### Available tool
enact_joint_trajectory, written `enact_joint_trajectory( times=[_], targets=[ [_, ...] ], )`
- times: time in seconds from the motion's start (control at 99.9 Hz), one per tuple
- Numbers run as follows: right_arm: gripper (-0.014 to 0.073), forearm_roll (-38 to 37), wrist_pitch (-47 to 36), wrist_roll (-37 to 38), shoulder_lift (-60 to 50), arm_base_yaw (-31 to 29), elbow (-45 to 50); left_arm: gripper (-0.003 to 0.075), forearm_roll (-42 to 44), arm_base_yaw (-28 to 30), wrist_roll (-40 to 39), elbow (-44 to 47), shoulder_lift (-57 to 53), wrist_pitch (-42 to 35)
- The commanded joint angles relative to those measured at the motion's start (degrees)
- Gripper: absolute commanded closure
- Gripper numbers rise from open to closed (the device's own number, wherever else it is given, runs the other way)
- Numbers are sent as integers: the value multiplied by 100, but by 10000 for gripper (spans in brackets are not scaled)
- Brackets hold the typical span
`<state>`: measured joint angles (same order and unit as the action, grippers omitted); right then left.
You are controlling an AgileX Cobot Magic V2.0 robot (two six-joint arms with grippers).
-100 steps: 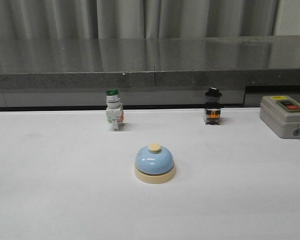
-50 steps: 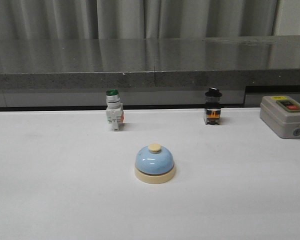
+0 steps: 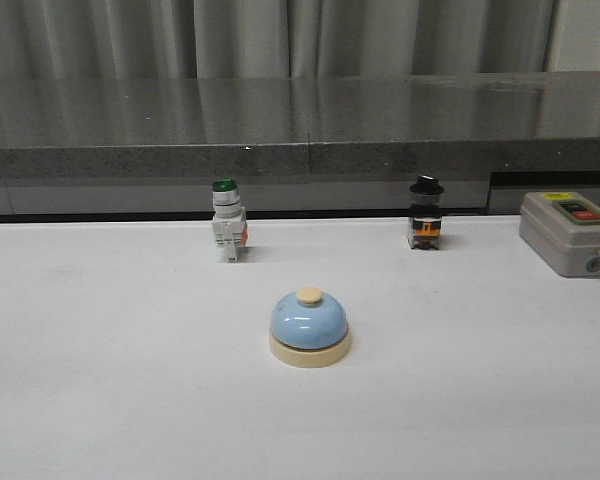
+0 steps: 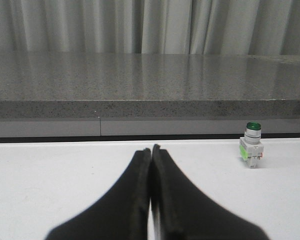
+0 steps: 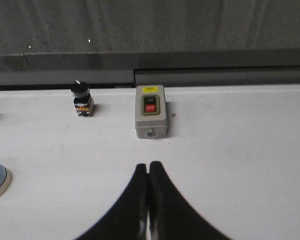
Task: Place and press bell with both arms
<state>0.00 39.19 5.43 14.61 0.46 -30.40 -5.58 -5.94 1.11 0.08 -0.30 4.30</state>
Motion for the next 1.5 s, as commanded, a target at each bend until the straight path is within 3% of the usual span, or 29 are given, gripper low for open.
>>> enact_joint_trajectory(
  times=[0.0, 0.31, 0.6, 0.84, 1.171, 1.491],
  targets=[
    [662, -75, -443, -18, -296, -36, -35, 739, 0, 3, -21, 123, -201, -499],
    [662, -87, 90, -18, -1266, -36, 309, 739, 0, 3, -21, 123, -201, -499],
    [662, -116, -105, -18, -1598, -36, 544, 739, 0, 3, -21, 123, -201, -499],
    [662, -163, -1706, -18, -1598, -36, 1180, 739, 0, 3, -21, 123, -201, -499],
    [662, -168, -4994, -18, -1598, -36, 3089, 739, 0, 3, -21, 123, -201, -499],
    [662, -168, -4405, -18, -1598, -36, 3188, 739, 0, 3, -21, 123, -201, -499]
  ],
)
